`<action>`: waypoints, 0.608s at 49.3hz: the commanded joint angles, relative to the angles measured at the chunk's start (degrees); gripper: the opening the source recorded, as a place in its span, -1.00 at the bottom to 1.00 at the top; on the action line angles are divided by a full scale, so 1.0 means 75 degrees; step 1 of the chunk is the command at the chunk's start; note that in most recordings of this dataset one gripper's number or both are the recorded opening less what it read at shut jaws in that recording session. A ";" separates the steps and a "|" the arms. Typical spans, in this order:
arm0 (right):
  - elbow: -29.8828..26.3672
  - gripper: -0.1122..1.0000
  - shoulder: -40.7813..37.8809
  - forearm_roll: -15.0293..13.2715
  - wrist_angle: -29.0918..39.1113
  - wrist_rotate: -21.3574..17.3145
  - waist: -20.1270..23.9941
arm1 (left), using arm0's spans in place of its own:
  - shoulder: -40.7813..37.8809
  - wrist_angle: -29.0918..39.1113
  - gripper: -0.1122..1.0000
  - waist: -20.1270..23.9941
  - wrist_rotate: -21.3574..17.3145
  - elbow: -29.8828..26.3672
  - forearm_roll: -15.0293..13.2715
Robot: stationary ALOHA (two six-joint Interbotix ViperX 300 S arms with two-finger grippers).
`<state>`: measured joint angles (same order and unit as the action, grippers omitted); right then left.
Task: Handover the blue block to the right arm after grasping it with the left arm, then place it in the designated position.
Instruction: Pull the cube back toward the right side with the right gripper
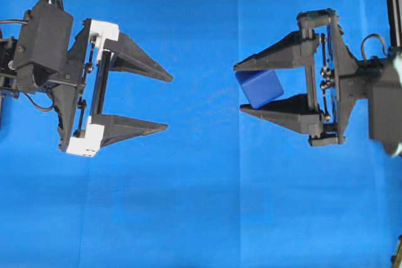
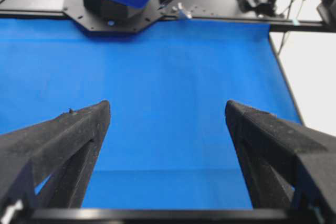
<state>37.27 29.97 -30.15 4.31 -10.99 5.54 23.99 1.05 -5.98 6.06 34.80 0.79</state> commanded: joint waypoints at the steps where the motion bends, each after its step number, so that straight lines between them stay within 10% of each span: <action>1: -0.0246 0.12 0.0047 0.0070 -0.0012 -0.0785 0.0012 | 0.0117 -0.0047 0.88 -0.0012 -0.0012 -0.0105 0.0000; 13: -0.0258 0.12 0.0094 0.0070 0.0094 -0.2531 0.0012 | 0.0117 -0.0070 0.88 -0.0012 -0.0047 -0.0105 0.0000; 30: -0.0270 0.10 0.0094 0.0070 0.0258 -0.2766 0.0012 | 0.0105 -0.0070 0.88 -0.0012 -0.0059 -0.0117 0.0000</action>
<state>37.18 30.06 -29.79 6.42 -31.64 5.54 23.99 1.05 -5.98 5.71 34.80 0.79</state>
